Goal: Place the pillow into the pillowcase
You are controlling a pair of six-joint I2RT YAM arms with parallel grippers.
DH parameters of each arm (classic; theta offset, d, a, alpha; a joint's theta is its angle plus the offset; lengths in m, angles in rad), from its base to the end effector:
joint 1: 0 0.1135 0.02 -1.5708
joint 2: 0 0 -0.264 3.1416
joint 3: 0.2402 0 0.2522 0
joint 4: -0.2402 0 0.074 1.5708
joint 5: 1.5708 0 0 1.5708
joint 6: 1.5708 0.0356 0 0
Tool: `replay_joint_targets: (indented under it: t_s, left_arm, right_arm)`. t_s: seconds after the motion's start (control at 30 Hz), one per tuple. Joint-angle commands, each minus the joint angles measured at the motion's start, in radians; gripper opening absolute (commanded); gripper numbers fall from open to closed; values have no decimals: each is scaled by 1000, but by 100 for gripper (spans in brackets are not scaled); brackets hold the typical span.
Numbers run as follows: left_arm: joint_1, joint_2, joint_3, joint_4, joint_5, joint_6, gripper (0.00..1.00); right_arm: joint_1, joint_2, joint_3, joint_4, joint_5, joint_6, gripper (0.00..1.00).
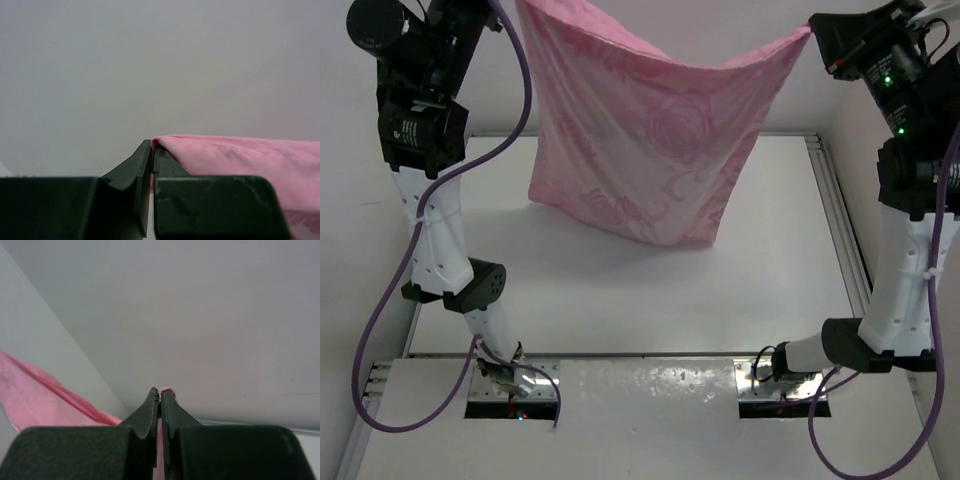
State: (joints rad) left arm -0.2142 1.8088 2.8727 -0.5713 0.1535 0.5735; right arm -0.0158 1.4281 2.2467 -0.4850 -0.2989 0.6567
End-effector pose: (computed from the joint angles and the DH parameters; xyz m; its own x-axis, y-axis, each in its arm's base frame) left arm 0.2382 -0.0574 0.6650 0.5736 0.4240 -0.7009 0.0363 0.8416 0.5388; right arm 0.2082 0.0072 0.6300 0.0987 0.5820 -0.8072 -0.4083 0.7634 0.5005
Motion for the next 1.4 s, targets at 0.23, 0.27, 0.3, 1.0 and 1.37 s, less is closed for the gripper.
replay_joint_targets:
  t_s: [0.23,0.27,0.3,1.0,1.37]
  left_arm:
    - [9,0,57,424,-299,192,0]
    - [9,-2,57,429,-317,198,0]
    - [7,-2,57,432,-327,206,0]
    - [4,-52,-30,518,-485,373,0]
    - [53,81,-567,524,-473,269,0]
  right_arm:
    - [2,-77,-4,223,187,-45,0]
    - [1,-78,-3,221,188,-49,0]
    - [0,-80,-2,224,190,-51,0]
    - [-3,-46,-49,243,164,-2,0]
    - [51,230,-212,125,269,29,0]
